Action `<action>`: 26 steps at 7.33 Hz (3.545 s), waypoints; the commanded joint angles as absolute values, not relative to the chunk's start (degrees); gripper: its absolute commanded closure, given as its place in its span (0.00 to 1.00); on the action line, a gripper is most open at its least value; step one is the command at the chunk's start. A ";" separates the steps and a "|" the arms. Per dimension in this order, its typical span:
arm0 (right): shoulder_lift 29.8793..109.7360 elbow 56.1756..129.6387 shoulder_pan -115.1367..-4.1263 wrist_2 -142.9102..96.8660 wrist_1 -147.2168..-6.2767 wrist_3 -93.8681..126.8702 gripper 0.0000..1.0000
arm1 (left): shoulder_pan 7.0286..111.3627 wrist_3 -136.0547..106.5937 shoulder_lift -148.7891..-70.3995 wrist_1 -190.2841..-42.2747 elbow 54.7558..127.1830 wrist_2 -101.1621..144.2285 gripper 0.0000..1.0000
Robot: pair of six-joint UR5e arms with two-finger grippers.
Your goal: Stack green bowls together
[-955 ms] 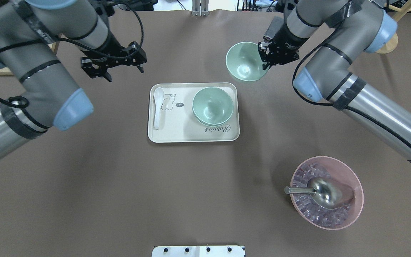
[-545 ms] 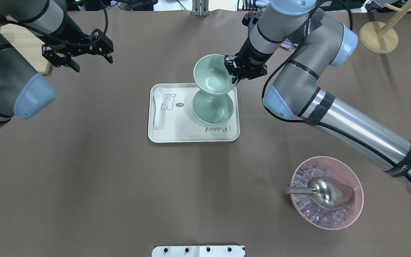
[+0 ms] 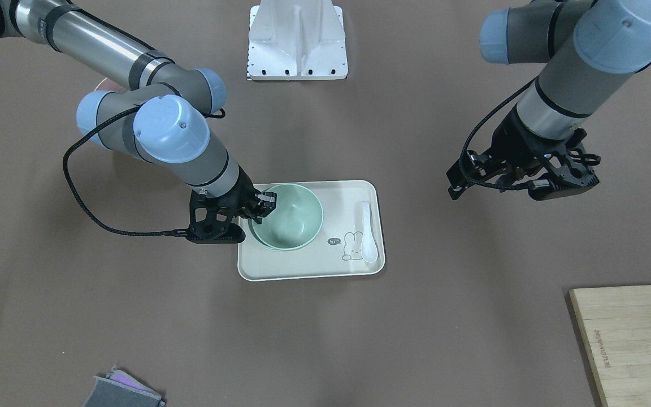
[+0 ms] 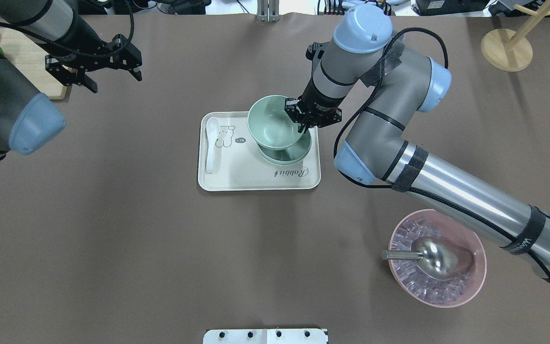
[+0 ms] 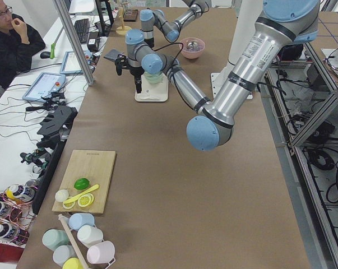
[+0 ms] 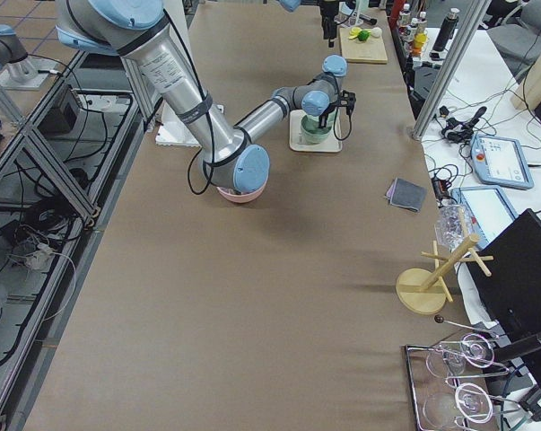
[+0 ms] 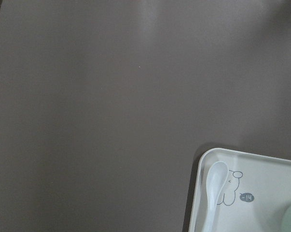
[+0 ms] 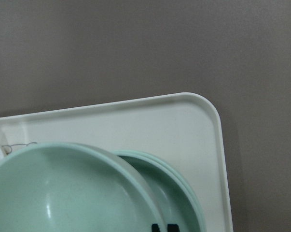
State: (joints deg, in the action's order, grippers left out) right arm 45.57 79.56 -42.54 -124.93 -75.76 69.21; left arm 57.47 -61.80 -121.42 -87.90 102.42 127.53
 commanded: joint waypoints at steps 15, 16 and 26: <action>47.72 83.40 -43.58 -126.03 -78.57 68.82 0.00 | 57.57 -61.96 -121.47 -87.89 102.04 127.53 0.02; 48.94 86.71 -47.51 -128.21 -81.71 68.04 0.00 | 58.26 -61.79 -121.29 -87.89 102.48 127.53 0.02; 85.67 91.89 -94.10 -129.45 -106.93 -18.10 0.00 | 93.14 4.92 -89.42 -87.92 96.09 138.75 0.02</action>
State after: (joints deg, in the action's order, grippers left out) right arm 81.76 98.55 -89.60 -127.70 -115.63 -15.34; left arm 90.40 2.51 -94.76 -80.49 99.75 135.05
